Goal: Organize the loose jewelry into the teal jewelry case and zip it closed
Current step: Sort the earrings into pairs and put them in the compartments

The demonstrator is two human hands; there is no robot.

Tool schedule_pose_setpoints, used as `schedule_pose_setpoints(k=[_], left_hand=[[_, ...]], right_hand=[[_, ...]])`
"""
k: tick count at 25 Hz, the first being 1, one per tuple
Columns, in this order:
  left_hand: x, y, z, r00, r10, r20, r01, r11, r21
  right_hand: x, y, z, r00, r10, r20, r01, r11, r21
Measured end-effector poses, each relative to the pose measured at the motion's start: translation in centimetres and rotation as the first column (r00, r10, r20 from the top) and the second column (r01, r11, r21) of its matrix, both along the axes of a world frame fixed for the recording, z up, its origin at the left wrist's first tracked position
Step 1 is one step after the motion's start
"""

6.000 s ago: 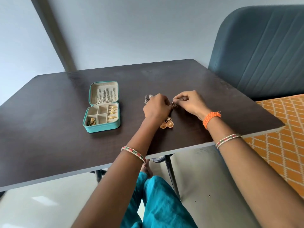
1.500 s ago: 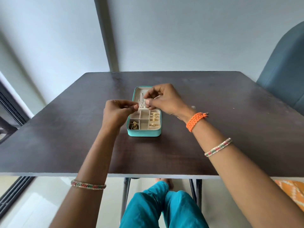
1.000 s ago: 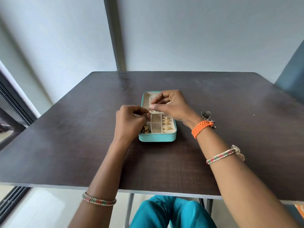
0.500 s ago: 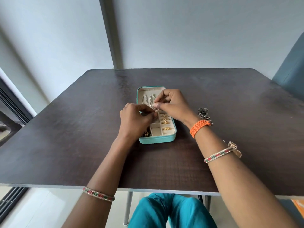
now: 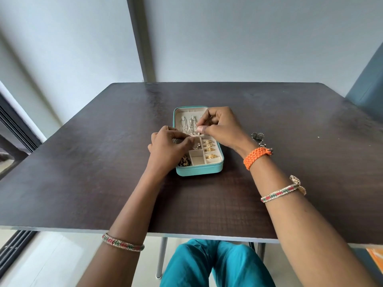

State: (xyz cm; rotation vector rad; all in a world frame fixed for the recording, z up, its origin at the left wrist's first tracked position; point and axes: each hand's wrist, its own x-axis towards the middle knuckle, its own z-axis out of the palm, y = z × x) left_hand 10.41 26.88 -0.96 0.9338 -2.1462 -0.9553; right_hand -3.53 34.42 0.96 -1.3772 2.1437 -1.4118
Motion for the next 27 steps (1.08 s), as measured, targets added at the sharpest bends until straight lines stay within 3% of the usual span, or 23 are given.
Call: schedule_pose_setpoints(k=[6,13,19,27], left_hand=[[0.4,0.2,-0.2,0.999,0.02,-0.05,-0.021,1.0,-0.016],[0.5,0.1,-0.5,0.996,0.09,0.0,-0.09,0.995,-0.029],[0.6,0.2,-0.8,0.995,0.102,0.008,-0.1,0.989,-0.106],[0.6,0.1,-0.7,0.995,0.099,0.024,-0.095,0.99,-0.107]], right_hand=[[0.5,-0.2,-0.2,0.998,0.061,-0.011,-0.06,0.996,0.071],[1.8,0.5,0.5,0.979,0.12,-0.166,-0.082,0.973,0.218],[2.5,0.5,0.7,0.937,0.128,-0.324,-0.06,0.975,0.213],[2.1,0.7,0.9,0.942,0.102,-0.318,-0.029,0.973,0.228]])
